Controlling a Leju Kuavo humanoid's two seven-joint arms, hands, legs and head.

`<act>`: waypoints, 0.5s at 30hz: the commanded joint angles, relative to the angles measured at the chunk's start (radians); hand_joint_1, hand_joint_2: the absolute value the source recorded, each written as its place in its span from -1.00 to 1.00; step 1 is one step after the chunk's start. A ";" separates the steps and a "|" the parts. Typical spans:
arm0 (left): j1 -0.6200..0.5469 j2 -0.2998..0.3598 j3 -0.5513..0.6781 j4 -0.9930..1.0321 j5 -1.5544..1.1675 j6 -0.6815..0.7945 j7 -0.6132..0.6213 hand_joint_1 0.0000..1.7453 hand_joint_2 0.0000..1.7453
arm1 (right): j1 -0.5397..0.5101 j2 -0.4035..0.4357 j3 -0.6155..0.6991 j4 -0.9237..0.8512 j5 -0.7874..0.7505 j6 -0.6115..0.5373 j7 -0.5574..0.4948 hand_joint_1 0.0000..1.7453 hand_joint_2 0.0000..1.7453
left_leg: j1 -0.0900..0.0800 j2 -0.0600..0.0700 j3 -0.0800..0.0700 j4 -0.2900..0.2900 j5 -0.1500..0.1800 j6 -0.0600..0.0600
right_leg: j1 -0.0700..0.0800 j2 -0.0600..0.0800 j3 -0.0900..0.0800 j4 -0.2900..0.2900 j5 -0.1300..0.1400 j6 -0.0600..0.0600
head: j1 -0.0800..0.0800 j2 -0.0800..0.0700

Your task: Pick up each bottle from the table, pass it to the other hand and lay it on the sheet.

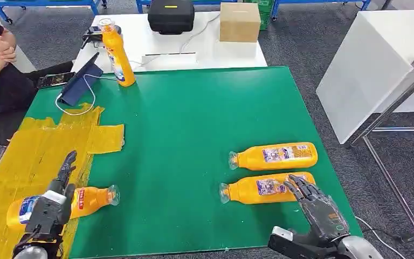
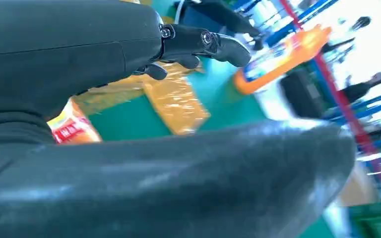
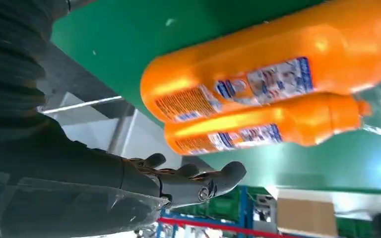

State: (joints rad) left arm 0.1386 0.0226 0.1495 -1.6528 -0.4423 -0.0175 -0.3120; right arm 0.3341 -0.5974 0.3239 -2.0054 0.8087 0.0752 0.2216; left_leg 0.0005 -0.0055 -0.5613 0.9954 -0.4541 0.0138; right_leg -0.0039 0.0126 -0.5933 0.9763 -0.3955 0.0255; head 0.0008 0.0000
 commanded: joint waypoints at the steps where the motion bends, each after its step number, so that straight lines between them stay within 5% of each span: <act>1: 0.033 -0.073 0.074 -0.115 0.061 -0.029 -0.011 -1.00 -1.00 | 0.008 -0.022 -0.001 0.077 0.003 -0.025 0.016 -1.00 1.00 | 0.001 0.001 0.003 0.000 -0.003 0.000 | 0.001 0.000 0.003 -0.001 -0.002 0.000 | 0.000 0.000; 15: 0.046 -0.076 0.066 -0.145 0.096 -0.047 -0.036 -1.00 -1.00 | -0.072 0.050 -0.117 0.155 -0.013 0.038 -0.007 -1.00 1.00 | 0.001 0.000 0.002 -0.001 -0.001 -0.001 | 0.001 -0.001 0.003 -0.002 -0.001 0.000 | 0.000 0.000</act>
State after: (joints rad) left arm 0.1918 -0.0286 0.2045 -1.8051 -0.3414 -0.0633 -0.3460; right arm 0.3246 -0.6161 0.2549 -1.9540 0.7965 0.0877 0.2278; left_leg 0.0002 -0.0057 -0.5620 0.9955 -0.4542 0.0140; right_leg -0.0040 0.0125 -0.5937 0.9762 -0.3956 0.0256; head 0.0008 0.0000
